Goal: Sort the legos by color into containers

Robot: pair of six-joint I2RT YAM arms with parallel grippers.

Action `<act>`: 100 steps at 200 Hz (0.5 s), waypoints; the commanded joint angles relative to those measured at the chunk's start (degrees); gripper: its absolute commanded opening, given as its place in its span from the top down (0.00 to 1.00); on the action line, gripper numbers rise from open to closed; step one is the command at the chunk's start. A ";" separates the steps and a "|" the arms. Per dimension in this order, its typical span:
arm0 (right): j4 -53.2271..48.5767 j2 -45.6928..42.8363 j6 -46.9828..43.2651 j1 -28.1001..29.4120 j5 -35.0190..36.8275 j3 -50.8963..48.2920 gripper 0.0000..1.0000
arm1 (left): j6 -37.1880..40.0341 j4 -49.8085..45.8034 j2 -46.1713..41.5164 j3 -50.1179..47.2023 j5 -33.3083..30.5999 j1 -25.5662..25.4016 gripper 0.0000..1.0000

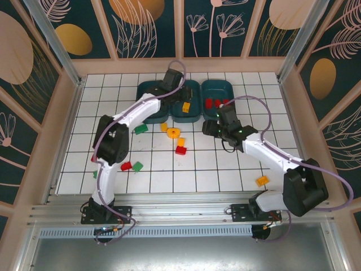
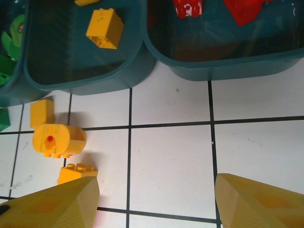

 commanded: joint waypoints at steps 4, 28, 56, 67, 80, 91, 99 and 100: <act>-2.11 -3.37 -0.22 -0.59 1.92 -0.52 0.34 | -0.41 -3.30 4.04 6.52 3.99 0.12 0.75; -2.57 -3.88 -0.50 -0.94 1.83 0.00 0.33 | -0.40 -3.84 7.34 11.00 6.73 -0.09 0.62; -2.61 -4.05 0.03 -0.89 1.22 0.53 0.32 | 0.41 -3.38 5.47 11.09 7.36 -0.43 0.38; -2.69 -4.05 0.38 -0.68 1.05 0.69 0.32 | 1.00 -2.94 3.14 9.05 6.20 -0.42 0.30; -2.84 -3.91 0.69 0.00 1.25 0.92 0.33 | 2.09 -2.61 -0.41 6.06 4.81 -0.44 0.29; -2.78 -3.74 1.00 0.89 1.76 1.15 0.32 | 2.06 -1.13 -4.53 1.72 3.40 -0.33 0.28; -2.71 -3.30 1.28 1.51 2.39 1.41 0.32 | 1.69 0.61 -8.20 -2.54 1.95 -0.32 0.27; -2.69 -3.23 1.29 1.82 2.42 1.46 0.32 | 1.59 0.90 -8.71 -2.84 1.76 -0.29 0.26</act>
